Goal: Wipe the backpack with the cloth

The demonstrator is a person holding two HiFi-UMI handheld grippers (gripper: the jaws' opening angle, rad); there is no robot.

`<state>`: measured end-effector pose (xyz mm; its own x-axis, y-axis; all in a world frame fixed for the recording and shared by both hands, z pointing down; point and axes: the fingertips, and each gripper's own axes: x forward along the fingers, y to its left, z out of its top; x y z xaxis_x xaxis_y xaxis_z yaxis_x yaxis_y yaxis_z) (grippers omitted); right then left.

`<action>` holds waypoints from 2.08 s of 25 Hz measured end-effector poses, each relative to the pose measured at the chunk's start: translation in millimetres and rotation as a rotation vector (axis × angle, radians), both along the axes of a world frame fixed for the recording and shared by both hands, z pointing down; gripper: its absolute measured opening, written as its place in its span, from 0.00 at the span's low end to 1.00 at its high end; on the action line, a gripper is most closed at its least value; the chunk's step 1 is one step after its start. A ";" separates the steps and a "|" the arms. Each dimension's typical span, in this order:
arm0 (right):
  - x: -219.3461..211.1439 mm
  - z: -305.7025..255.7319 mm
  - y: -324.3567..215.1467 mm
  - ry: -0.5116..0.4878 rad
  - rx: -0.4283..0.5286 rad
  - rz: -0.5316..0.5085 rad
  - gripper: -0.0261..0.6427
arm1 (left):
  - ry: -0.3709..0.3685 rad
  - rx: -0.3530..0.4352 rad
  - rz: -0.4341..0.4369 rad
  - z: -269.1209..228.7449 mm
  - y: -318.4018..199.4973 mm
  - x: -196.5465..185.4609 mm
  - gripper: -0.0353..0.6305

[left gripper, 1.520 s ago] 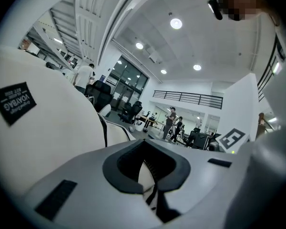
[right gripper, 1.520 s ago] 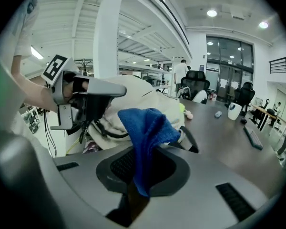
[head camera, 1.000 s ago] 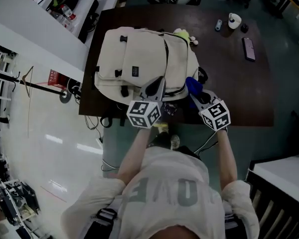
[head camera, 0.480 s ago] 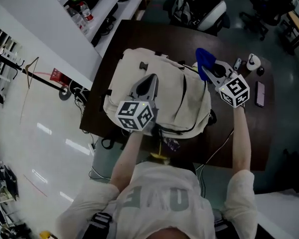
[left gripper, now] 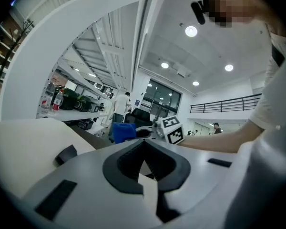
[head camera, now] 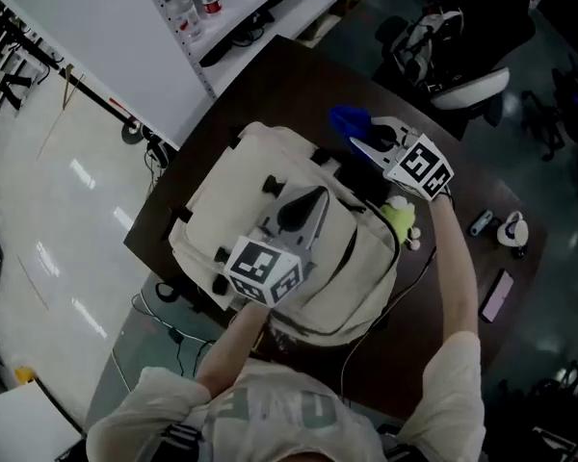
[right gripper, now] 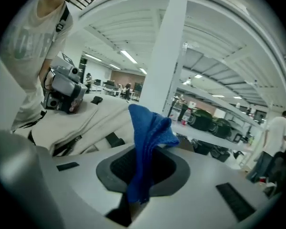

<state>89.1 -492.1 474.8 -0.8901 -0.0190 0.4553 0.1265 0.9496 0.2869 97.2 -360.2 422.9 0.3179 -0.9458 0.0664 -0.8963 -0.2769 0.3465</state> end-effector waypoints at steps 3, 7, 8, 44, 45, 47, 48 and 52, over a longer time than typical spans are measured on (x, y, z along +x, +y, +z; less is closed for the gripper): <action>-43.7 28.1 6.3 0.015 -0.049 -0.177 0.11 | 0.051 -0.011 -0.020 5.3 -13.6 -3.4 0.06; -90.3 62.0 8.8 0.040 -0.065 -0.330 0.11 | 0.123 -0.007 -0.054 5.0 -19.1 -14.4 0.06; -99.1 68.4 10.1 0.048 -0.065 -0.361 0.11 | 0.116 -0.007 -0.061 5.0 -18.8 -14.6 0.06; 38.9 99.3 69.5 0.084 -0.155 -0.380 0.11 | -0.067 -0.006 -0.162 7.2 -19.2 1.2 0.06; 43.9 100.9 69.4 0.093 -0.152 -0.372 0.11 | -0.066 -0.006 -0.162 6.7 -18.7 2.3 0.06; 53.4 104.4 71.0 0.119 -0.138 -0.368 0.11 | -0.079 -0.008 -0.159 6.2 -17.6 4.1 0.06; 58.9 106.7 73.0 0.137 -0.128 -0.372 0.11 | -0.087 -0.008 -0.156 5.9 -17.1 5.1 0.06; 82.8 113.0 81.1 0.198 -0.099 -0.384 0.11 | -0.091 -0.004 -0.144 4.0 -14.5 10.7 0.06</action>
<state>171.8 -411.0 587.7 -0.7195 0.3480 0.6010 0.5185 0.8449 0.1315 107.9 -374.7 426.9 0.1718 -0.9808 0.0924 -0.9544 -0.1424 0.2625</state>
